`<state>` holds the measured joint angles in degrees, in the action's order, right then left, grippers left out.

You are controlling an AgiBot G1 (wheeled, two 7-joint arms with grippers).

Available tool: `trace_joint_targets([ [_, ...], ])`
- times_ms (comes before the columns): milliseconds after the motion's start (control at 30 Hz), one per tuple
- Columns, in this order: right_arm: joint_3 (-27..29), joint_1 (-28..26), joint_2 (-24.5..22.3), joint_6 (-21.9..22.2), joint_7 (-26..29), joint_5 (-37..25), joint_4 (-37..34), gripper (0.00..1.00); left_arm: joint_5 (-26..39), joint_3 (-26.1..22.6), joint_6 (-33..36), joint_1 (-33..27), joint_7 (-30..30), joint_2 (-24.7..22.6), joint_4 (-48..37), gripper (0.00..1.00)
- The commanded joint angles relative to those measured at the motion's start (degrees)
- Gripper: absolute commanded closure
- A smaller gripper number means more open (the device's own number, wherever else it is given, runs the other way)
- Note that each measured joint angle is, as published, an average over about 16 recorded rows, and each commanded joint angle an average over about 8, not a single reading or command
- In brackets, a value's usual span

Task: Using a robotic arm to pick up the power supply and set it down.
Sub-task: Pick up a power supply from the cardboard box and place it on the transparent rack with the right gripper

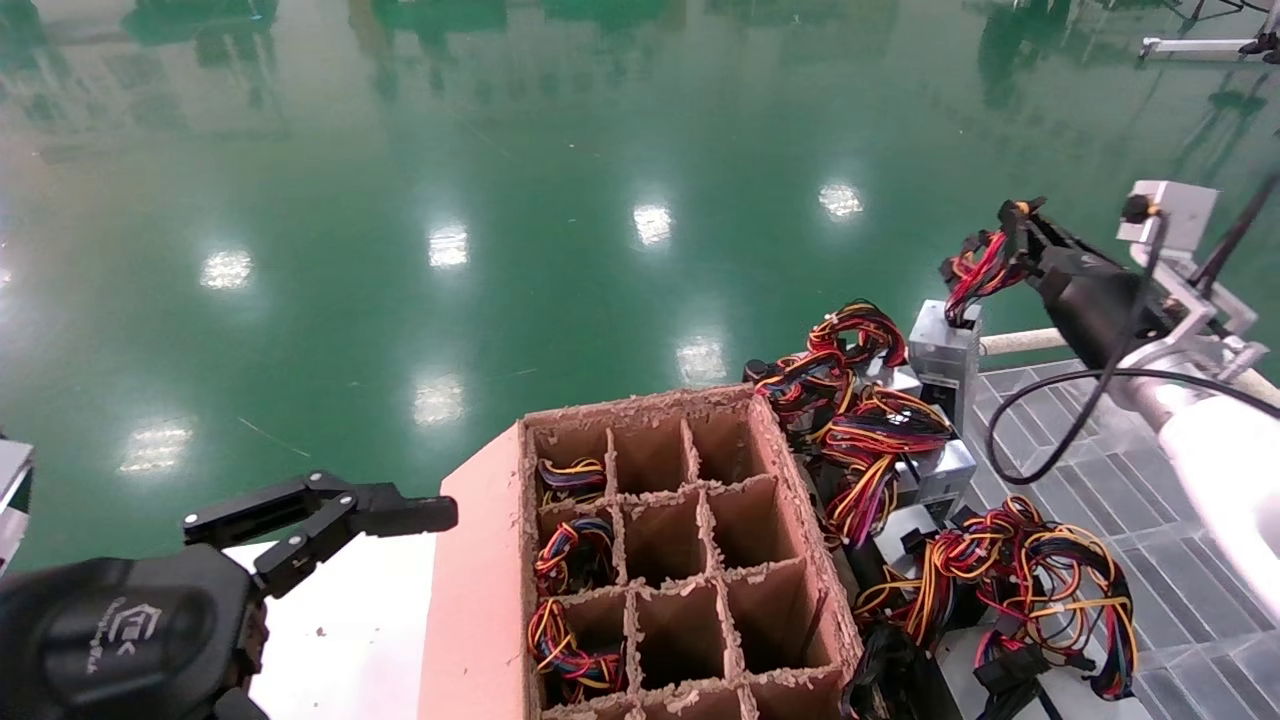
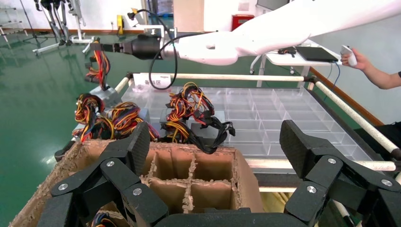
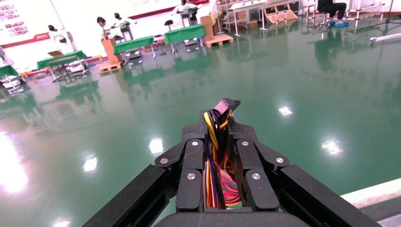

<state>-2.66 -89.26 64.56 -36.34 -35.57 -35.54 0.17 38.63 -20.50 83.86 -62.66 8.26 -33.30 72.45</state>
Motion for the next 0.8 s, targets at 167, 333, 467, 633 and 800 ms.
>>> trace_joint_targets([
  [167,0.5,0.4,0.4,1.2,-0.7,0.7,-0.3,1.0,0.0,0.0,0.0,0.0,0.0,0.0,0.0,0.0],
  [333,1.6,1.2,-0.1,1.6,-0.9,2.3,-0.3,1.0,0.0,0.0,0.0,0.0,0.0,0.0,0.0,0.0],
  [467,2.9,1.8,-0.1,1.8,-0.8,4.1,-0.2,1.0,0.0,0.0,0.0,0.0,0.0,0.0,0.0,0.0],
  [633,4.5,1.6,0.7,2.2,-1.0,6.5,0.2,1.0,0.0,0.0,0.0,0.0,0.0,0.0,0.0,0.0],
  [800,5.9,0.8,2.1,3.2,-2.2,8.5,0.6,1.0,0.0,0.0,0.0,0.0,0.0,0.0,0.0,0.0],
])
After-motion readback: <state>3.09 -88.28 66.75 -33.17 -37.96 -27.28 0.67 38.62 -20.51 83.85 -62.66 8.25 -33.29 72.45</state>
